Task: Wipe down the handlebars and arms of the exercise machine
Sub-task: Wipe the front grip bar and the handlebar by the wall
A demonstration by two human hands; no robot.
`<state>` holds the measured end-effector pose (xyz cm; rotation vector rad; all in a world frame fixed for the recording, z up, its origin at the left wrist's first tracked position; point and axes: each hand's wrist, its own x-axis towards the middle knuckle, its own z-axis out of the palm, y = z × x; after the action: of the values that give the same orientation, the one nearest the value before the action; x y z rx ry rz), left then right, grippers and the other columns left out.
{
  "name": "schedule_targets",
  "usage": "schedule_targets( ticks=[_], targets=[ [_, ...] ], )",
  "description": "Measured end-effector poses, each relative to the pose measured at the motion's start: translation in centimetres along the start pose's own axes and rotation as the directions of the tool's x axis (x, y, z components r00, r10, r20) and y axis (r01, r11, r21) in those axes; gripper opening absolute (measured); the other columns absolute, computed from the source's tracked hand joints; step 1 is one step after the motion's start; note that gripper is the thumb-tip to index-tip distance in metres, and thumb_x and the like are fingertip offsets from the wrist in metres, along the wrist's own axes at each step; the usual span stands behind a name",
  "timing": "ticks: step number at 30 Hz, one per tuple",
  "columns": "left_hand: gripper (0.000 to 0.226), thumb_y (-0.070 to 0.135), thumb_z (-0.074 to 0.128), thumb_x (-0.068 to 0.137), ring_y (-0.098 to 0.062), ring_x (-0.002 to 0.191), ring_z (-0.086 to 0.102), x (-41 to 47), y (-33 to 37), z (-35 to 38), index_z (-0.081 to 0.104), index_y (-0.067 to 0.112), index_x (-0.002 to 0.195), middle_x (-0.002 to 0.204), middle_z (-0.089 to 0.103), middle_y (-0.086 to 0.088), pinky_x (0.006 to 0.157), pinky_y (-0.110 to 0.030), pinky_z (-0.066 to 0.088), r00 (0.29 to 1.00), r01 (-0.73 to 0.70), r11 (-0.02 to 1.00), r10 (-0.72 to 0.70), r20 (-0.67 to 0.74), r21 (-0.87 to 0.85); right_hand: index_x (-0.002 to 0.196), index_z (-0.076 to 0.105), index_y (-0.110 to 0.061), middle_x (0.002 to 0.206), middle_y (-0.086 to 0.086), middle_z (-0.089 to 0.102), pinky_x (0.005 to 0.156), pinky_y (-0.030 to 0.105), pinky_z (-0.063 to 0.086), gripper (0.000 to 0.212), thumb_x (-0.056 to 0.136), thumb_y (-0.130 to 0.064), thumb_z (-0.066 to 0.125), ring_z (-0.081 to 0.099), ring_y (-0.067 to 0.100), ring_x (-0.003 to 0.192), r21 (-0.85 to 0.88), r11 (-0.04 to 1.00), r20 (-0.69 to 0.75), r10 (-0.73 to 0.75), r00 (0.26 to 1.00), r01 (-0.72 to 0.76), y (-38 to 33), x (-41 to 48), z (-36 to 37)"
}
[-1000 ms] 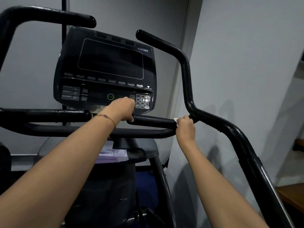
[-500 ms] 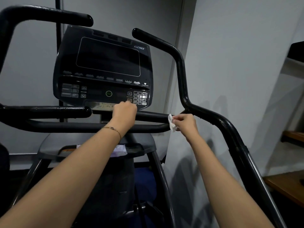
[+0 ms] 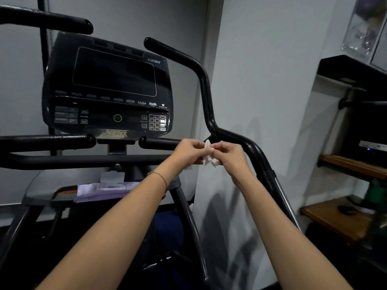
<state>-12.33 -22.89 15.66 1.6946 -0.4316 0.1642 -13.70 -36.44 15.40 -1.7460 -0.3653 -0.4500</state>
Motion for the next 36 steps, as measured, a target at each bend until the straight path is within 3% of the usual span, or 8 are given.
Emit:
schedule_targets(
  ticks=[3, 6, 12, 17, 21, 24, 31, 36],
  targets=[
    [0.013, 0.0, 0.065, 0.083, -0.008, 0.061, 0.063, -0.5, 0.9, -0.6, 0.068, 0.003, 0.095, 0.076, 0.067, -0.006, 0.071, -0.025, 0.056, 1.0, 0.023, 0.995, -0.022, -0.007, 0.093, 0.076, 0.064, -0.014, 0.069, 0.003, 0.063, 0.054, 0.019, 0.042, 0.017, 0.085, 0.0, 0.059, 0.054, 0.002, 0.054, -0.005, 1.0, -0.008, -0.024, 1.0, 0.023, -0.8, -0.5, -0.7],
    [0.009, -0.001, 0.062, 0.085, -0.007, 0.055, 0.061, -1.0, 1.9, -1.3, 0.065, 0.007, 0.082, 0.072, 0.065, -0.006, 0.064, -0.02, 0.054, 0.998, 0.047, 0.977, -0.037, -0.052, 0.208, 0.074, 0.061, -0.016, 0.071, 0.002, 0.061, 0.059, 0.026, 0.044, 0.023, 0.089, 0.0, 0.053, 0.054, 0.012, 0.063, 0.013, 1.0, -0.046, 0.006, 0.999, -0.006, -1.3, -1.0, -1.4],
    [0.021, 0.014, 0.059, 0.092, -0.019, 0.078, 0.063, -2.2, 3.7, -1.1, 0.061, 0.004, 0.11, 0.091, 0.065, -0.01, 0.076, -0.027, 0.054, 0.997, 0.081, 0.996, -0.08, -0.02, 0.043, 0.093, 0.064, -0.01, 0.09, 0.009, 0.069, 0.061, 0.023, 0.047, 0.013, 0.092, -0.006, 0.052, 0.063, 0.016, 0.077, 0.066, 0.996, 0.106, 0.045, 0.993, -0.052, -2.0, -1.7, -1.0],
    [0.005, 0.01, 0.062, 0.089, -0.011, 0.065, 0.064, -1.6, 4.6, -1.4, 0.063, 0.006, 0.086, 0.079, 0.065, -0.008, 0.065, -0.02, 0.055, 0.998, 0.022, 1.0, -0.02, -0.056, 0.022, 0.104, 0.064, -0.006, 0.09, 0.008, 0.069, 0.058, 0.02, 0.049, 0.016, 0.093, -0.009, 0.052, 0.065, 0.012, 0.076, 0.229, 0.971, 0.087, 0.044, 0.995, -0.063, -2.3, -1.1, -1.0],
    [0.011, 0.006, 0.062, 0.088, -0.008, 0.058, 0.062, 0.0, 5.6, -1.7, 0.062, 0.0, 0.097, 0.078, 0.062, -0.007, 0.052, -0.013, 0.053, 0.996, -0.034, 0.993, 0.043, -0.076, 0.113, 0.098, 0.061, -0.018, 0.092, 0.006, 0.069, 0.068, 0.03, 0.052, 0.015, 0.085, -0.024, 0.066, 0.065, 0.015, 0.081, 0.19, 0.982, 0.06, 0.005, 0.998, -0.017, -2.3, 0.5, -0.5],
    [0.017, 0.005, 0.063, 0.087, -0.011, 0.065, 0.058, 1.9, 6.4, -2.6, 0.057, 0.003, 0.103, 0.08, 0.06, -0.007, 0.054, -0.014, 0.054, 0.996, -0.078, 0.991, 0.083, -0.038, 0.109, 0.094, 0.06, -0.015, 0.082, 0.007, 0.069, 0.074, 0.035, 0.052, 0.011, 0.086, -0.008, 0.063, 0.064, 0.018, 0.075, 0.22, 0.975, -0.028, -0.029, 0.999, 0.034, -2.4, 2.4, 0.0],
    [0.018, 0.0, 0.067, 0.082, -0.011, 0.071, 0.062, 7.5, 8.5, -6.6, 0.058, 0.011, 0.093, 0.084, 0.063, -0.006, 0.059, -0.015, 0.055, 0.989, -0.138, 0.973, 0.127, 0.07, 0.183, 0.1, 0.053, -0.015, 0.072, 0.008, 0.062, 0.05, 0.02, 0.043, 0.016, 0.089, -0.003, 0.054, 0.055, 0.011, 0.056, 0.178, 0.968, -0.162, -0.149, 0.976, 0.177, -3.2, 8.6, 2.0],
    [0.027, -0.003, 0.067, 0.08, -0.011, 0.071, 0.063, 11.9, 10.0, -10.8, 0.058, 0.003, 0.106, 0.084, 0.063, -0.007, 0.058, -0.016, 0.055, 0.983, -0.183, 0.96, 0.182, 0.023, 0.212, 0.087, 0.065, -0.018, 0.084, 0.001, 0.067, 0.06, 0.015, 0.048, 0.015, 0.09, -0.007, 0.055, 0.062, 0.011, 0.076, -0.027, 0.908, -0.183, -0.415, 0.891, 0.417, -4.2, 14.0, 5.3]
  ],
)
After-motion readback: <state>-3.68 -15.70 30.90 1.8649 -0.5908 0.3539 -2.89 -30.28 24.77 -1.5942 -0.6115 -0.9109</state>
